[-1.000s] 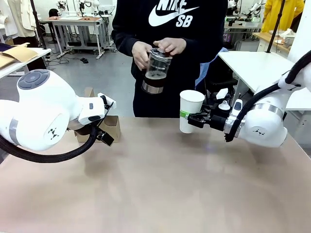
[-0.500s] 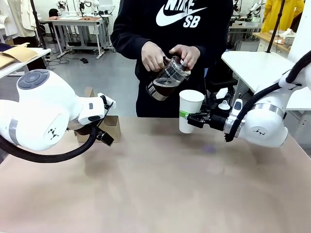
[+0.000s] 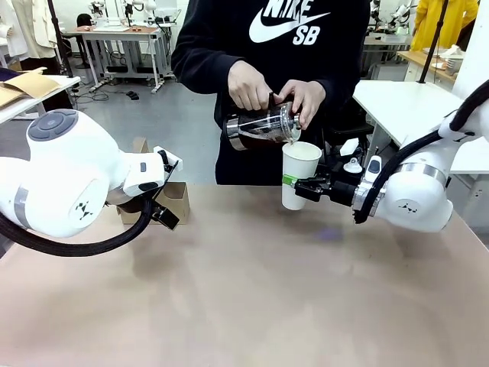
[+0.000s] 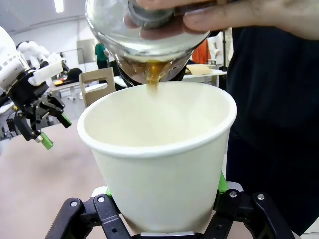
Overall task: Pour a drink into a cup and package it in a carrier.
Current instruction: When a person places the Paper Cup Lid on the 600 ml Paper Cup , lift the 600 ml Paper Cup.
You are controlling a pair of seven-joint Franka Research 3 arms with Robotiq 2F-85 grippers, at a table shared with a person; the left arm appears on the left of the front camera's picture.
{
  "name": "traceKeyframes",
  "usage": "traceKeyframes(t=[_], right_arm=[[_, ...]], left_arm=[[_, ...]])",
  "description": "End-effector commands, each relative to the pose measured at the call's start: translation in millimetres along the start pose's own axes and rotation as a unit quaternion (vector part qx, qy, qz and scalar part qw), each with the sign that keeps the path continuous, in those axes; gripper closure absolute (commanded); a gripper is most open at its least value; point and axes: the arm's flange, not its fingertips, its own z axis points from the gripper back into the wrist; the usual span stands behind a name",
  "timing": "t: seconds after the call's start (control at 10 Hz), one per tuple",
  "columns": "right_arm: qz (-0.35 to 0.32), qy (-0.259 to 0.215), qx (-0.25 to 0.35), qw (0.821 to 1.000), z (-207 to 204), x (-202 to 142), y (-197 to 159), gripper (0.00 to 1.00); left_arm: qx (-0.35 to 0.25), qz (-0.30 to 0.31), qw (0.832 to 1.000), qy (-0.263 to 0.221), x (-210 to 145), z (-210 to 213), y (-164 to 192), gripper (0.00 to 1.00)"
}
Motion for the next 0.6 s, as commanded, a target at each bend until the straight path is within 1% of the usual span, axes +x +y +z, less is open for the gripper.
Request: traceKeyframes(t=[0.0,0.5], right_arm=[[0.001,-0.001,-0.001,1.0,2.4,3.2,4.5,0.23],[0.001,-0.001,-0.001,1.0,2.4,3.2,4.5,0.23]], left_arm=[[-0.001,0.001,1.0,-0.001,-0.2,0.5,0.4,0.0],[-0.001,0.001,1.0,-0.001,-0.2,0.5,0.4,0.0]])
